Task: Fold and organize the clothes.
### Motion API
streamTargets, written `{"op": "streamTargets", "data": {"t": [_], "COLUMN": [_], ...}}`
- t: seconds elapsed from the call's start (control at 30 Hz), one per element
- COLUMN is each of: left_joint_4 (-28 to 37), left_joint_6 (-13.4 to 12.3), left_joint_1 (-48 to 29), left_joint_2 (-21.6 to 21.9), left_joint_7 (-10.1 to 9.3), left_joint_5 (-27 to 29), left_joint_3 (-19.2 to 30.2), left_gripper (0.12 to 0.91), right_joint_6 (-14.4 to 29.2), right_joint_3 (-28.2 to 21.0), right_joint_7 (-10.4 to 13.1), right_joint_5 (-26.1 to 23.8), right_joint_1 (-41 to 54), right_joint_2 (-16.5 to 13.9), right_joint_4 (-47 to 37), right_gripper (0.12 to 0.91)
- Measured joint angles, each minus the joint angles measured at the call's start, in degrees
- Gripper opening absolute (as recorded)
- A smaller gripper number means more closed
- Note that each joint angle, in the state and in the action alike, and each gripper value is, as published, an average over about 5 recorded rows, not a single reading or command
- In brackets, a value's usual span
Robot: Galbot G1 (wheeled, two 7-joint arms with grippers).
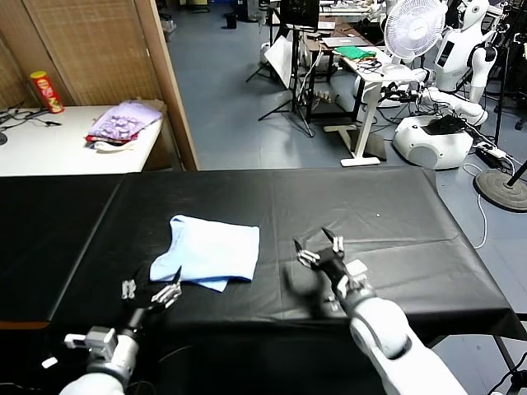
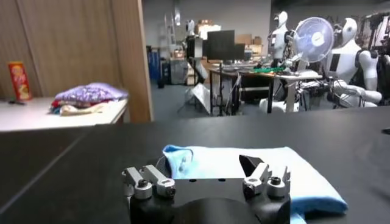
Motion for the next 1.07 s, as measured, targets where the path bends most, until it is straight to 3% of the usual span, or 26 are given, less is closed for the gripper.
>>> {"op": "streamTargets", "data": {"t": [0.3, 0.47, 0.57, 0.8, 1.07], "left_joint_4": [-4.4, -8.0, -9.9, -12.2, -12.7], "left_joint_6": [1.6, 4.8, 6.2, 8.2, 8.6], "left_joint_1": [10.2, 15.2, 16.4, 17.6, 17.9], "left_joint_2": [-0.1, -0.4, -0.7, -1.0, -1.2], "left_joint_7": [-2.48, -6.21, -7.39, -7.32, -6.95], "left_joint_5": [-4.5, -8.4, -9.7, -10.5, -10.4], "left_joint_3": [-3.2, -4.4, -4.5, -5.1, -5.4], "left_gripper": [0.798, 0.798, 0.798, 0.798, 0.798], "right_joint_6": [1.5, -0.4, -2.7, -4.2, -4.5], "right_joint_3": [7.0, 9.9, 10.7, 11.4, 11.6], "right_joint_7": [4.2, 6.7, 8.4, 9.1, 9.1], "right_joint_5": [-2.4, -2.6, -2.4, -2.2, -2.1], "right_joint_1": [-17.9, -25.7, -29.0, -32.2, -33.0], "right_joint_2": [-1.5, -0.9, -0.3, 0.2, 0.2], "right_joint_4": [12.3, 18.2, 20.9, 23.6, 24.3], "right_gripper": [0.798, 0.798, 0.798, 0.798, 0.798]}}
